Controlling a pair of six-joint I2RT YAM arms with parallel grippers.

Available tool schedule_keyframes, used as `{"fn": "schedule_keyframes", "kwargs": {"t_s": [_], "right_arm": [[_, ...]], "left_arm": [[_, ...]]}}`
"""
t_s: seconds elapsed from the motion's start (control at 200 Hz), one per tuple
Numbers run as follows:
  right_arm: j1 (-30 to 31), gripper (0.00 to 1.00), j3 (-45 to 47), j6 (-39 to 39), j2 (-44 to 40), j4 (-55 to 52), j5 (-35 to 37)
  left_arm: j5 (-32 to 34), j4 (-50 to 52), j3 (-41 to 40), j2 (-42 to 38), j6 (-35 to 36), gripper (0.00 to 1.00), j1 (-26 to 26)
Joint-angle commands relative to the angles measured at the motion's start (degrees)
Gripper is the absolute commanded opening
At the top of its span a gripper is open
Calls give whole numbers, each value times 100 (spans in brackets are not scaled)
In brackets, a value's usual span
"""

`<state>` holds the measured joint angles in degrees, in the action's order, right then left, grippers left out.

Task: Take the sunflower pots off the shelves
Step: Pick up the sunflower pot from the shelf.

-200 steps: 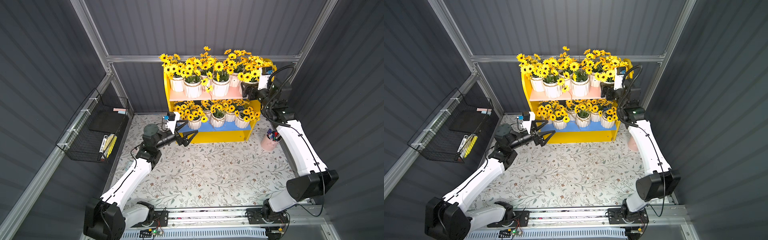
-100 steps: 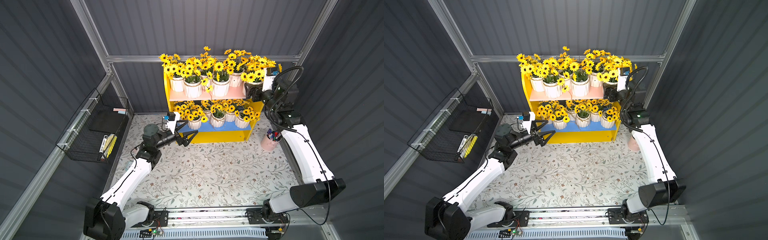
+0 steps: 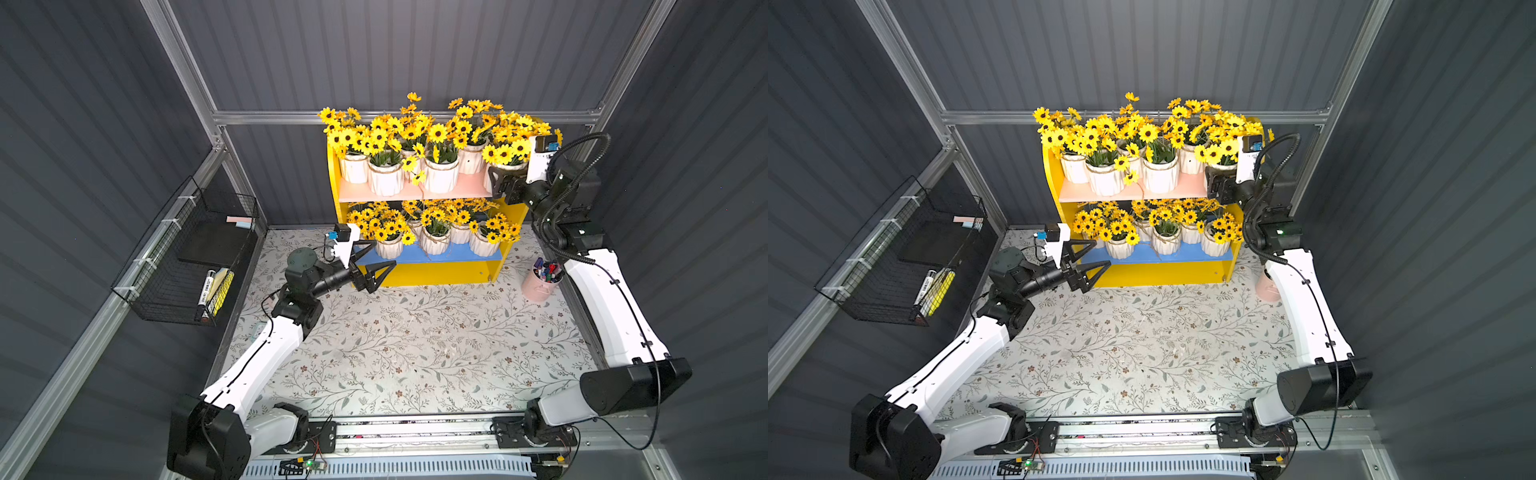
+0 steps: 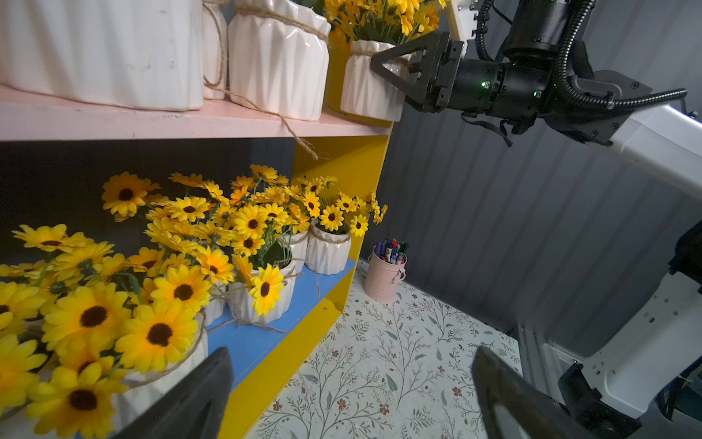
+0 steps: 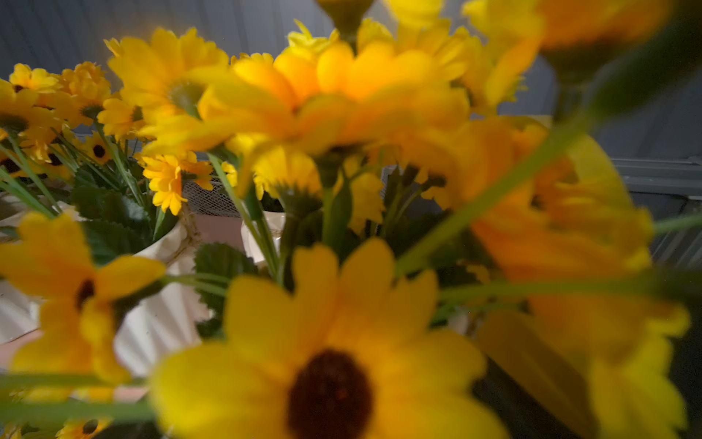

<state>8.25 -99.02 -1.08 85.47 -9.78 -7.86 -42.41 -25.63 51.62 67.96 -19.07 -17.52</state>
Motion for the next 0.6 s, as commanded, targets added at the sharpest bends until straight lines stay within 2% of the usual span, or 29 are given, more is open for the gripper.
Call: {"fn": "schedule_keyframes", "kwargs": {"t_s": [0.0, 0.35, 0.475, 0.595], "right_arm": [[44, 0, 51, -74, -372, 679, -263], [320, 0, 468, -64, -874, 723, -484], [601, 0, 757, -55, -1074, 808, -506], [999, 0, 1087, 100, -1313, 829, -346]], "left_arm": [[51, 62, 3, -48, 99, 99, 3], [398, 167, 20, -74, 211, 99, 9], [592, 208, 33, -108, 234, 99, 9], [1059, 297, -17, -219, 230, 99, 7]]}}
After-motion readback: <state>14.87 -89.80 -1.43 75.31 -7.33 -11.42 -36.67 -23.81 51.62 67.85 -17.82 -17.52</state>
